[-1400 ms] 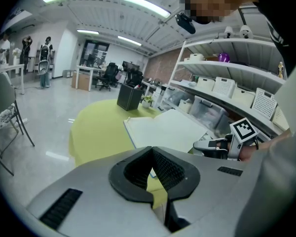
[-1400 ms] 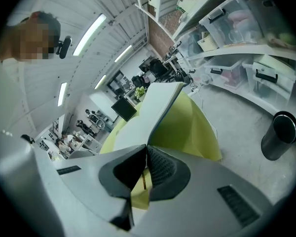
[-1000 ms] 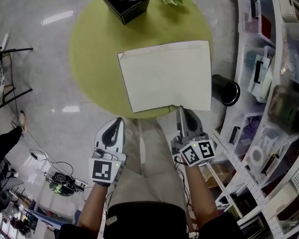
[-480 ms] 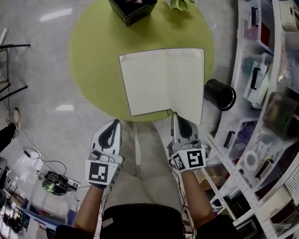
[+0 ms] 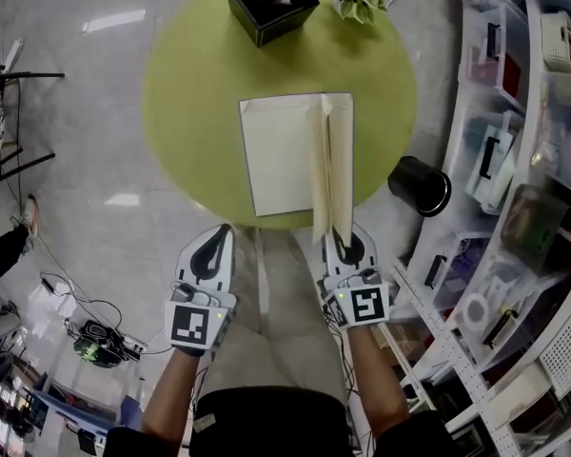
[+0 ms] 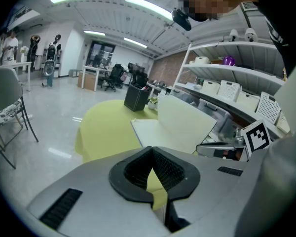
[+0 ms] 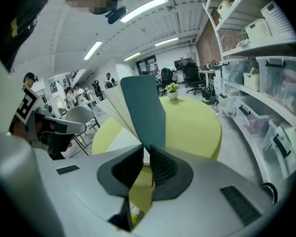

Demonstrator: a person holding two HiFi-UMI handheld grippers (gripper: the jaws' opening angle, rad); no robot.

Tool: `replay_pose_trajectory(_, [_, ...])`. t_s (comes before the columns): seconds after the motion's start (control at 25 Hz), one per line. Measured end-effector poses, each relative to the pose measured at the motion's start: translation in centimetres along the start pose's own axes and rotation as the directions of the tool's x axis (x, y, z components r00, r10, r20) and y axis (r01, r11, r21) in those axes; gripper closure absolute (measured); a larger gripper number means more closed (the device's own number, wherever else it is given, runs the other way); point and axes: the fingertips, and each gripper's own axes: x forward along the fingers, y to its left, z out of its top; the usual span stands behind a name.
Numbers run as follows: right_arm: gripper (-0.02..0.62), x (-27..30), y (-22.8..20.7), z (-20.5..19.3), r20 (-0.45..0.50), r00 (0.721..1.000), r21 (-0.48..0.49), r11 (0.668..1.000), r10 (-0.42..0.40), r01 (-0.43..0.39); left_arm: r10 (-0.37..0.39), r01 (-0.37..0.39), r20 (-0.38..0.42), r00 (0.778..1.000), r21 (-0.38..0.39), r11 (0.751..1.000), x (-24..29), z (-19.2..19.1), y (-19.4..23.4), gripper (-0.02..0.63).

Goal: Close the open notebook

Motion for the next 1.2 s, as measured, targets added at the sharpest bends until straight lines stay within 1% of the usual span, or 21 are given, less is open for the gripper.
replay_pose_trajectory(0.28, [0.529,0.3,1.9,0.2,-0.018,0.998,-0.054,0.997,0.052,-0.053,0.007,-0.007,0.011,1.0,-0.005,1.0,-0.4,0.1,-0.3,0.589])
replay_pose_trajectory(0.52, [0.523,0.5,2.4,-0.1,-0.017,0.998,-0.031,0.997,0.064,-0.065,0.018,-0.017,0.009,1.0,-0.01,1.0,-0.9,-0.3,-0.2,0.589])
replay_pose_trajectory(0.76, [0.51,0.7,2.9,-0.3,-0.028,0.996,-0.034,0.996,0.081,-0.081,0.029,-0.029,0.01,1.0,-0.015,0.999,-1.3,-0.7,0.0,0.589])
replay_pose_trajectory(0.92, [0.478,1.1,3.6,-0.7,-0.044,0.994,-0.04,0.994,0.104,-0.106,0.031,-0.031,0.014,0.999,-0.018,0.999,-1.4,-0.9,0.1,0.589])
replay_pose_trajectory(1.12, [0.465,1.6,4.2,-1.1,-0.056,0.992,-0.03,0.993,0.113,-0.115,0.037,-0.037,0.011,0.999,-0.027,0.999,-1.4,-1.0,0.4,0.589])
replay_pose_trajectory(1.2, [0.44,1.8,4.8,-1.4,-0.071,0.988,-0.034,0.99,0.137,-0.14,0.038,-0.038,0.01,0.999,-0.027,0.999,-1.5,-1.1,0.6,0.589])
